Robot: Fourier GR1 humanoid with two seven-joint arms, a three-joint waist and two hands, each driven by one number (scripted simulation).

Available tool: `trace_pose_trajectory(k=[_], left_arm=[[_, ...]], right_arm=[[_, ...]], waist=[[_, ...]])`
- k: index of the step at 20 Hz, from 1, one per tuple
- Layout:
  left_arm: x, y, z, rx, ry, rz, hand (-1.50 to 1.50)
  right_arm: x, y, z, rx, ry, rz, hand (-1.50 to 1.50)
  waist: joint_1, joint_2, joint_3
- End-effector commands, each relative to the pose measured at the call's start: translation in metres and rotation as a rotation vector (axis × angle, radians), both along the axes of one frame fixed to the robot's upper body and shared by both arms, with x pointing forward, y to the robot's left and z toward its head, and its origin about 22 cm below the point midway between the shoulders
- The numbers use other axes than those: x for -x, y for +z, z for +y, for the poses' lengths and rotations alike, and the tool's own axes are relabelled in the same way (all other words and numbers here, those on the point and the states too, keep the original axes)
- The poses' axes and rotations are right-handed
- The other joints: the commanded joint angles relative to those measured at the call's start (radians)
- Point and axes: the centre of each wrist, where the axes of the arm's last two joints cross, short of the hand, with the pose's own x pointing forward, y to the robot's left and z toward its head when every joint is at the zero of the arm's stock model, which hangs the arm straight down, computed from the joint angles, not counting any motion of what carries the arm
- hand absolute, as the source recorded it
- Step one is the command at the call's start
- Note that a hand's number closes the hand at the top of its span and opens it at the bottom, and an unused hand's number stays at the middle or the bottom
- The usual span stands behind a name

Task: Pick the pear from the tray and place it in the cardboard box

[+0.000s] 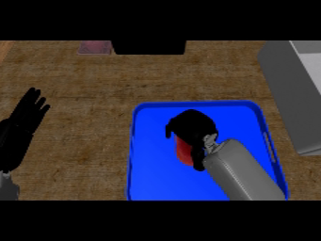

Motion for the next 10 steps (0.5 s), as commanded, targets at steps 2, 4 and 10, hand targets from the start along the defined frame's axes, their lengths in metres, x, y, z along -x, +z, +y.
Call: trace_pose_trajectory(k=[2,4,10], left_arm=[[0.006,-0.006,0.01,-0.001,-0.016,-0.008,0.0],[0.016,0.017,-0.005,-0.004,-0.012,0.01,0.0],[0.0,0.002,0.01,-0.009,0.0,-0.015,0.0]], right_arm=[[-0.002,-0.025,0.008,-0.058,0.042,-0.04,1.5],[-0.005,-0.014,0.004,-0.032,0.046,-0.038,1.5],[-0.007,-0.021,0.013,-0.068,0.077,-0.057,1.5]], waist=[[0.005,0.003,0.001],[0.005,0.001,0.001],[0.001,0.003,0.001]])
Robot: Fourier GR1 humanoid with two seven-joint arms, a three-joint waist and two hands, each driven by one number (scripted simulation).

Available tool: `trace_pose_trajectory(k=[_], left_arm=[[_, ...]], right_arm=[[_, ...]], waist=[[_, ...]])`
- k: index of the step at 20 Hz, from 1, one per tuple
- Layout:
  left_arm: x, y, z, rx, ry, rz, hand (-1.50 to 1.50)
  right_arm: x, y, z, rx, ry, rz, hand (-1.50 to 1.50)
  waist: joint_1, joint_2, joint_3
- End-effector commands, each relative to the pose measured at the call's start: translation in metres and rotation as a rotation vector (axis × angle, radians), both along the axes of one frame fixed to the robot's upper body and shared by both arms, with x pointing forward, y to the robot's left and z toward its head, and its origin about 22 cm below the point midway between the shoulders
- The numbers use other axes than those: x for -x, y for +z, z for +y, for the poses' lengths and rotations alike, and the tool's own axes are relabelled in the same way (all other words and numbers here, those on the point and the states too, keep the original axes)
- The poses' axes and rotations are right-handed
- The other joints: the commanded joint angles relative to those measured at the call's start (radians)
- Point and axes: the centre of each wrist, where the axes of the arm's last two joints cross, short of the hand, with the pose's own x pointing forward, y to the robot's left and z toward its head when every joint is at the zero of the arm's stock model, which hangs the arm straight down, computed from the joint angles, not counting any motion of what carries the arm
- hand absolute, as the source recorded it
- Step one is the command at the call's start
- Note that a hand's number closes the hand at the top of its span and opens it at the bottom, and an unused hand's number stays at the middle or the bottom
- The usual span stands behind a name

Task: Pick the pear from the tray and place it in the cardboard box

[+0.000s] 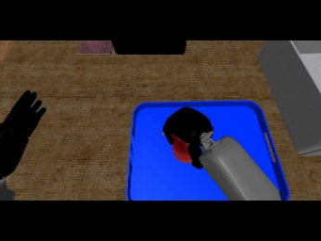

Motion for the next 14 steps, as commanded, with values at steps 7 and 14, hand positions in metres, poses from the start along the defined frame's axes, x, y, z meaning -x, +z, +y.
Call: trace_pose_trajectory(k=[7,14], left_arm=[[0.0,-0.001,0.002,0.013,0.009,-0.018,0.0],[-0.006,0.007,-0.004,0.01,-0.053,0.009,0.0]], right_arm=[[-0.07,0.025,-0.155,-0.014,-0.978,-0.074,1.5],[-0.115,0.076,-0.167,0.002,-1.235,-0.291,1.5]], waist=[[-0.005,0.023,0.001],[0.052,0.019,0.001]])
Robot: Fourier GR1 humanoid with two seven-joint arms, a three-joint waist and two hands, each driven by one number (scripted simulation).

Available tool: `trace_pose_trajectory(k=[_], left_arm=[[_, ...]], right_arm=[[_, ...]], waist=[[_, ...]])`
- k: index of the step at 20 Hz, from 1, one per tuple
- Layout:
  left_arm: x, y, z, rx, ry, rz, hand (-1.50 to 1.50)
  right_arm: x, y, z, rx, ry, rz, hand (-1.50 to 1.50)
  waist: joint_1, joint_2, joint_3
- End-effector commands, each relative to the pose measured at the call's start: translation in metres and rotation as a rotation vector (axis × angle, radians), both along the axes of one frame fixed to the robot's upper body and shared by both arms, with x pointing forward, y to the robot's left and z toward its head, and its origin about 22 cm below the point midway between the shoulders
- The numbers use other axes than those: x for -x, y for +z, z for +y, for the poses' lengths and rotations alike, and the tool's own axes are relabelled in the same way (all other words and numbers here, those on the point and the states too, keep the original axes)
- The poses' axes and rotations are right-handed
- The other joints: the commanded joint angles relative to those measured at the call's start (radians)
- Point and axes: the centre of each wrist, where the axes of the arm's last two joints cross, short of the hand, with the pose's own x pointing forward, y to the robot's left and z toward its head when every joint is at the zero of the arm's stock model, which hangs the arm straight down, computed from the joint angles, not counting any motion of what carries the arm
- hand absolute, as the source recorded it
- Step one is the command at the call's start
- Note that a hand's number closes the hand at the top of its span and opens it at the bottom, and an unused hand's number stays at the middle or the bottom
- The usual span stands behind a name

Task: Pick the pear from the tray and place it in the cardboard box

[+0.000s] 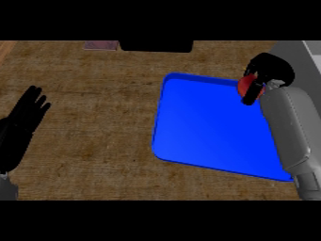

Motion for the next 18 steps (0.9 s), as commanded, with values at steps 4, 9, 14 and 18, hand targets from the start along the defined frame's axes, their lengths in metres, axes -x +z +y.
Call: trace_pose_trajectory(k=[4,9,14,18], left_arm=[[-0.014,-0.005,-0.02,0.007,0.0,-0.007,0.0],[0.006,-0.004,0.001,-0.01,-0.001,0.013,0.0],[-0.004,-0.006,0.001,0.003,0.025,0.02,0.0],[0.012,-0.004,0.003,0.0,0.02,0.015,0.0]], right_arm=[[-0.037,0.067,0.013,0.069,-0.097,-0.216,1.5],[-0.043,0.113,0.034,0.132,-0.151,-0.405,1.5],[-0.041,0.162,0.021,0.198,-0.268,-0.551,1.5],[-0.04,0.187,-0.002,0.209,-0.389,-0.603,1.5]], waist=[[-0.003,-0.007,-0.001],[-0.003,-0.014,-0.001],[-0.026,-0.017,-0.002],[-0.019,-0.02,-0.001]])
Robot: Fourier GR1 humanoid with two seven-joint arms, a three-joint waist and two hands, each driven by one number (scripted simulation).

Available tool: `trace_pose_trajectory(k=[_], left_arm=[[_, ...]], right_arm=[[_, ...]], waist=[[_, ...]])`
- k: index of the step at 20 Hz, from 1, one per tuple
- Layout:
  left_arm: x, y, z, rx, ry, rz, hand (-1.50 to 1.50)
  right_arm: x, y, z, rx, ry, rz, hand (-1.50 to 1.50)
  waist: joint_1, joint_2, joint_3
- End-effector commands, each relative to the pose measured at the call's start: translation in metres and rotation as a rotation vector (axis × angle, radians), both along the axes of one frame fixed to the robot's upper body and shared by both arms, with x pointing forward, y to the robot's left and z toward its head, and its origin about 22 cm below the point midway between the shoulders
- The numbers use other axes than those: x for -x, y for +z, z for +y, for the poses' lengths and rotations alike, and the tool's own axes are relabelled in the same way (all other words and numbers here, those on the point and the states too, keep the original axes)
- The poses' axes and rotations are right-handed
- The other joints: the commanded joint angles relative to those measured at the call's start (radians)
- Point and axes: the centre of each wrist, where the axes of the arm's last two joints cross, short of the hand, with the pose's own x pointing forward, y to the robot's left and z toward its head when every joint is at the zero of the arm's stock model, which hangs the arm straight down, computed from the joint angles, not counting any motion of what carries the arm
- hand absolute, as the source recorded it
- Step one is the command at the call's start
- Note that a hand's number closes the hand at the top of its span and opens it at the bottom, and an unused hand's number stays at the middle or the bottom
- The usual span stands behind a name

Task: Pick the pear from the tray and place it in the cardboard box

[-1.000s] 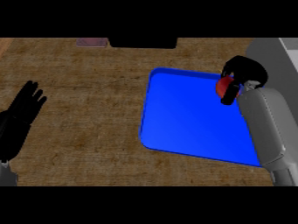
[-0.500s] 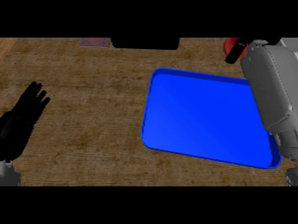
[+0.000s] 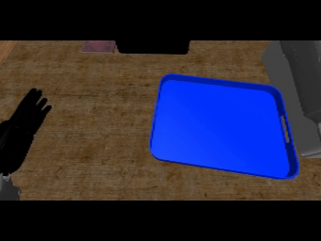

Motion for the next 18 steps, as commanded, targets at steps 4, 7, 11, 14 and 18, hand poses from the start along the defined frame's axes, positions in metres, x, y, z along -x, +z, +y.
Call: trace_pose_trajectory(k=[4,7,11,14,18], left_arm=[[-0.004,0.016,-0.003,0.0,0.001,-0.004,0.0],[0.002,0.01,0.012,0.003,-0.004,0.002,0.0],[0.008,-0.003,-0.003,0.0,-0.012,0.002,0.0],[-0.001,-0.013,0.004,-0.027,0.021,0.005,0.0],[-0.001,-0.002,-0.007,-0.008,-0.006,0.0,0.0]], right_arm=[[0.0,0.032,-0.033,0.021,-0.151,-0.083,1.5],[0.003,0.042,-0.063,0.005,-0.179,-0.076,1.5],[0.003,0.004,-0.09,0.06,-0.185,-0.001,1.5],[0.009,0.01,-0.117,0.041,-0.146,-0.021,1.5],[0.014,-0.008,-0.152,0.039,-0.155,-0.041,1.5]], waist=[[-0.004,0.0,0.001],[-0.003,-0.001,0.0],[-0.006,-0.002,0.001],[-0.011,0.0,0.0],[0.0,0.004,0.001]])
